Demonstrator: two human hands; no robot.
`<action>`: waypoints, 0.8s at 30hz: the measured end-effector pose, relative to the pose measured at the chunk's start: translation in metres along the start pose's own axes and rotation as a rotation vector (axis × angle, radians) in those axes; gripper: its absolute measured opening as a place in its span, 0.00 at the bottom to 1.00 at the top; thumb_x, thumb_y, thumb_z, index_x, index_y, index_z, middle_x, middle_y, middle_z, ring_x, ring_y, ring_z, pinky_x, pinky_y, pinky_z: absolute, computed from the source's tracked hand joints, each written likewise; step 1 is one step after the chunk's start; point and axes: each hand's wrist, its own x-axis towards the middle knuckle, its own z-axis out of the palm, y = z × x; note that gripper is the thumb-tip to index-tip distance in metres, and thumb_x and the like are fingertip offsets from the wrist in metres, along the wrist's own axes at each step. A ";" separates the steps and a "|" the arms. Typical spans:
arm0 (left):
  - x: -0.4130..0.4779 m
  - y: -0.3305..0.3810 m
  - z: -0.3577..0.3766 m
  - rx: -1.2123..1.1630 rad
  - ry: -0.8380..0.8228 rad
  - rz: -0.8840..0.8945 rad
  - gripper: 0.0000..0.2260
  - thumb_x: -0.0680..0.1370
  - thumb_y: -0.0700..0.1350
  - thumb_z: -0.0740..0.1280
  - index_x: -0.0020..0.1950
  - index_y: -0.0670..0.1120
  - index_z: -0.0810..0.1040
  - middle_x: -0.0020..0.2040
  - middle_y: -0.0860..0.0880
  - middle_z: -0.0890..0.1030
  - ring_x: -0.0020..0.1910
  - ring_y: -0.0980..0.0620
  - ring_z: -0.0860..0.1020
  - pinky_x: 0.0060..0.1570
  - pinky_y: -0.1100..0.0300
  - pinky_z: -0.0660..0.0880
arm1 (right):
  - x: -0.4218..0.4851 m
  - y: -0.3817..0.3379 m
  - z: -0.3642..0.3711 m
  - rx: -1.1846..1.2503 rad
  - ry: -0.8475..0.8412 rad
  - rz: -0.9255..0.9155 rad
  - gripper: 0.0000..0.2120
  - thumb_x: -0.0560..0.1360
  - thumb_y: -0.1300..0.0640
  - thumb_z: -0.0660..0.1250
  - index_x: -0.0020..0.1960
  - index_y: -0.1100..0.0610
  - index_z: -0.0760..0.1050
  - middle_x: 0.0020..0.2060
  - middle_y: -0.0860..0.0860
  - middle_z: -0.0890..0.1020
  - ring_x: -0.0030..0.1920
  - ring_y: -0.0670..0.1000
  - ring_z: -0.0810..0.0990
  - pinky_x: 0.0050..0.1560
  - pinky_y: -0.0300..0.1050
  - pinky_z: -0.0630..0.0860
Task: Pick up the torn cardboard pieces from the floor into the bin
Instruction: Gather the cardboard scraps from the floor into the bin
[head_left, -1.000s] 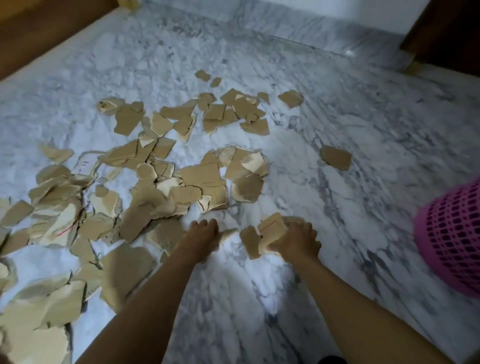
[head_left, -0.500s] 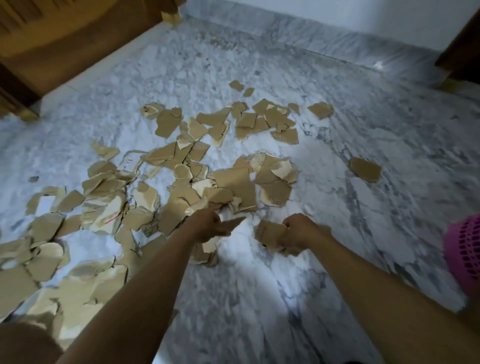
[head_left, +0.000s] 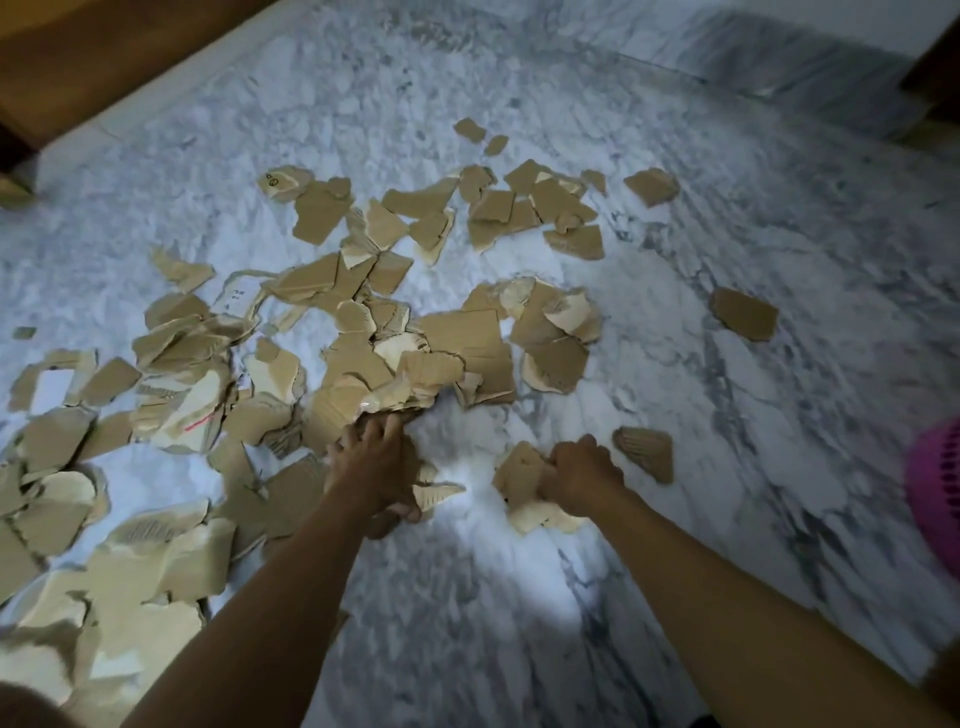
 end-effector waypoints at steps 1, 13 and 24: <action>0.000 0.003 -0.004 0.014 0.001 -0.023 0.52 0.59 0.64 0.78 0.75 0.47 0.56 0.71 0.47 0.66 0.69 0.39 0.66 0.62 0.42 0.67 | -0.001 0.001 0.000 0.033 -0.024 -0.039 0.18 0.75 0.51 0.69 0.62 0.55 0.71 0.62 0.56 0.74 0.59 0.58 0.76 0.56 0.50 0.77; 0.008 0.002 -0.035 -0.223 -0.023 0.249 0.10 0.72 0.55 0.74 0.44 0.49 0.80 0.45 0.48 0.82 0.46 0.47 0.78 0.46 0.55 0.72 | 0.003 0.069 -0.097 0.156 -0.079 0.114 0.11 0.73 0.47 0.68 0.47 0.53 0.73 0.56 0.58 0.73 0.55 0.56 0.75 0.53 0.46 0.74; 0.014 0.043 -0.061 -0.559 -0.133 0.268 0.11 0.72 0.49 0.76 0.51 0.47 0.82 0.41 0.51 0.79 0.39 0.53 0.76 0.33 0.65 0.65 | 0.006 0.077 -0.036 0.081 0.078 0.281 0.37 0.74 0.51 0.72 0.75 0.52 0.55 0.70 0.58 0.62 0.66 0.61 0.68 0.63 0.56 0.72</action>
